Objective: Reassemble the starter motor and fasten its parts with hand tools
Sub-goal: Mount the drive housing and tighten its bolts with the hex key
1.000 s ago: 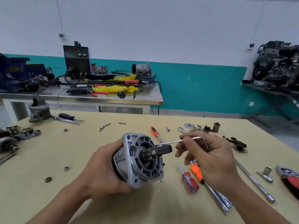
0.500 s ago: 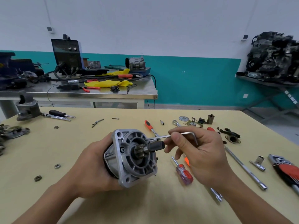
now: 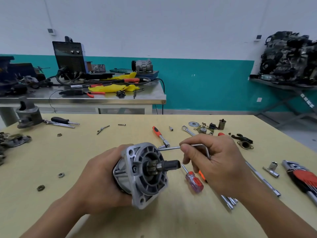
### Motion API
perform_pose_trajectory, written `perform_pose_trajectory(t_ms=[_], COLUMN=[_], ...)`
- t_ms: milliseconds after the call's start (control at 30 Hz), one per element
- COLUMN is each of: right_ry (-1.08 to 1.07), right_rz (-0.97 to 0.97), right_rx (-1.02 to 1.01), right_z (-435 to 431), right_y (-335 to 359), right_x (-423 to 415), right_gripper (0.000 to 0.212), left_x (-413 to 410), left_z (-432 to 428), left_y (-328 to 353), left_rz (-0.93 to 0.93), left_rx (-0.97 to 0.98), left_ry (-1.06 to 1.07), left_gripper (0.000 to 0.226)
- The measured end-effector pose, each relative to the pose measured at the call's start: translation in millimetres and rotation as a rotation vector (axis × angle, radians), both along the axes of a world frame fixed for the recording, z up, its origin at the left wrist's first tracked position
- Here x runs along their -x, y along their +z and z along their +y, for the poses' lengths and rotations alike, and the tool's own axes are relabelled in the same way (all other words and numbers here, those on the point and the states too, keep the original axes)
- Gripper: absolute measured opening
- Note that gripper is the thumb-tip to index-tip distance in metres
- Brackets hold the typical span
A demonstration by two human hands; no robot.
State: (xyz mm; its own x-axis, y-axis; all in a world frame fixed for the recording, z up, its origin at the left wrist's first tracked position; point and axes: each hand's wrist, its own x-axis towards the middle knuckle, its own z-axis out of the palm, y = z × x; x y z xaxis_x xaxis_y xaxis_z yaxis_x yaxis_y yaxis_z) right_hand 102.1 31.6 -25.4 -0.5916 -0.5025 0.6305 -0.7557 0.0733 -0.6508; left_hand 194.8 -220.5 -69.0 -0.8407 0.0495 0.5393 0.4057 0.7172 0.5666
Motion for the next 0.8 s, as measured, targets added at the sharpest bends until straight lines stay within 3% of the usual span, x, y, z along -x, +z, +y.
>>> perform_pose_trajectory(t_ms=[333, 500, 633, 800], right_ry=[-0.049, -0.080, -0.106, -0.136], right_rz=[-0.244, -0.200, -0.173, -0.181], right_rx=[0.171, 0.127, 0.035, -0.032], right_z=[-4.0, -5.2, -2.4, -6.3], right_y=[-36.9, -42.7, -47.4, -53.1], right_x=[-18.2, -14.0, -8.4, -6.4], right_gripper=[0.019, 0.019, 0.021, 0.026], left_x=[-5.1, -7.1, -10.9, -12.7], left_z=[9.7, 9.9, 8.0, 8.2], left_y=[3.2, 6.0, 5.7, 10.1], left_rz=[0.149, 0.164, 0.142, 0.026], left_rx=[0.397, 0.458, 0.637, 0.706], left_ry=[0.137, 0.156, 0.164, 0.189], left_gripper=[0.068, 0.068, 0.061, 0.081])
